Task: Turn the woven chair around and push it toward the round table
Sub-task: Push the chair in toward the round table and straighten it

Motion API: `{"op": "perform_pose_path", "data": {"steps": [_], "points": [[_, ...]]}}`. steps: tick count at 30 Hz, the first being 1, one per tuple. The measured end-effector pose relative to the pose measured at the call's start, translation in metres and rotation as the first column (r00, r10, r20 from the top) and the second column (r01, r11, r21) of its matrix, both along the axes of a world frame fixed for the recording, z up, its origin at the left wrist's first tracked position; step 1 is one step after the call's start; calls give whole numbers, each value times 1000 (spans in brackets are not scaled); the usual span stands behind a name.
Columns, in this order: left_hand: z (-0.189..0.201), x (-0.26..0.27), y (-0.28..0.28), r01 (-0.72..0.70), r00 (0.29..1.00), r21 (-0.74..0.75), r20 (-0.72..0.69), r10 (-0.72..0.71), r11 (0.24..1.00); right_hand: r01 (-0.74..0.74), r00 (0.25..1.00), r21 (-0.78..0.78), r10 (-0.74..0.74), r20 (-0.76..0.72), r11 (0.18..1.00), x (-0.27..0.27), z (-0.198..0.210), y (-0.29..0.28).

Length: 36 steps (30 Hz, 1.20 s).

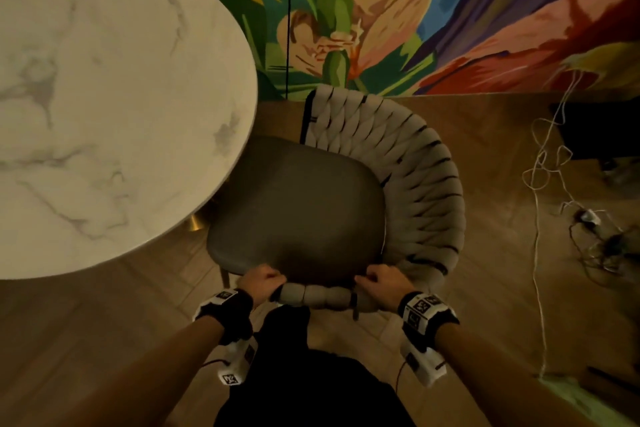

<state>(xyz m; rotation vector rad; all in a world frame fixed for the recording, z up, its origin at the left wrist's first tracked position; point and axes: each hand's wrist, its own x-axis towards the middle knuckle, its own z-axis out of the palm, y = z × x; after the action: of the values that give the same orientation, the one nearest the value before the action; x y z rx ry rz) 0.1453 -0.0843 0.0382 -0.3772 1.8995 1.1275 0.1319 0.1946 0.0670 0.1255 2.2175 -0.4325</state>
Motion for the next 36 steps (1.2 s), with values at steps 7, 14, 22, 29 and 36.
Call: {"op": "perform_pose_path", "data": {"steps": [7, 14, 22, 29, 36], "points": [[-15, 83, -16, -54, 983, -222, -184, 12, 974, -13, 987, -8, 14, 162, 1000, 99, -28, -3], [4, 139, -15, -281, 959, -137, -21, 281, 950, -9, 990, -107, 24, 140, 994, 192, -27, 10], [13, 223, -19, -609, 776, -131, 104, 622, 782, 445, 879, -411, -475, 32, 796, 248, -21, 53], [3, 286, -50, -576, 719, -230, 313, 620, 784, 940, 335, -201, -850, 405, 275, 286, -38, 106], [-1, 276, -74, -649, 644, -248, 324, 693, 719, 941, -217, -71, -752, 622, -330, 272, -34, 97]]}}
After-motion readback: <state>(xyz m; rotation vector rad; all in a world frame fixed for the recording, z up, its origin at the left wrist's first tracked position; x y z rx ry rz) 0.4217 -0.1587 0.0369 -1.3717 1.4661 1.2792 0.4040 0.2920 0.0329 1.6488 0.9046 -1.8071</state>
